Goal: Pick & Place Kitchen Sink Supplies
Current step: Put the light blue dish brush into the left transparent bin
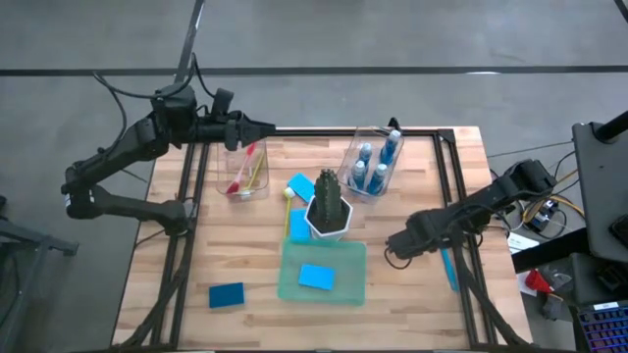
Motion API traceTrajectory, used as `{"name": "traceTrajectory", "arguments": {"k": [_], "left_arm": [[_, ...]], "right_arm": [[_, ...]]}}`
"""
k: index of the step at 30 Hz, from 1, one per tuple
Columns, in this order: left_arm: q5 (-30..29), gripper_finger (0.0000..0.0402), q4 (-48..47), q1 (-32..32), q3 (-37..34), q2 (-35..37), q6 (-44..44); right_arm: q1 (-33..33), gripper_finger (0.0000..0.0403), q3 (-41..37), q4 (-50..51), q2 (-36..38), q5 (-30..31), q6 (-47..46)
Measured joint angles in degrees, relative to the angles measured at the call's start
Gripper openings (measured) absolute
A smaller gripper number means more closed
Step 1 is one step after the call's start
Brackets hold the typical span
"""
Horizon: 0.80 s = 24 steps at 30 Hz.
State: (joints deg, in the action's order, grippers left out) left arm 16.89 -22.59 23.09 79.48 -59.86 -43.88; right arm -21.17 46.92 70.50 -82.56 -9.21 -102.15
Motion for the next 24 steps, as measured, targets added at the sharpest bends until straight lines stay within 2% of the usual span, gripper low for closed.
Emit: {"name": "traceTrajectory", "arguments": {"k": [11,19,24], "left_arm": [[0.8,0.0211,-0.1,0.0,0.0,0.0,0.1],[0.9,0.0211,1.2,0.0,0.0,-0.1,0.1],[1.2,0.0211,2.1,0.0,0.0,-0.1,0.0]], "right_arm": [[0.0,0.0231,-6.7,-2.5,0.0,-0.3,-4.2],[0.1,0.023,-6.7,-2.6,-1.1,0.7,-6.6],[0.1,0.0219,-6.0,-7.2,-1.6,-0.1,-7.0]]}}
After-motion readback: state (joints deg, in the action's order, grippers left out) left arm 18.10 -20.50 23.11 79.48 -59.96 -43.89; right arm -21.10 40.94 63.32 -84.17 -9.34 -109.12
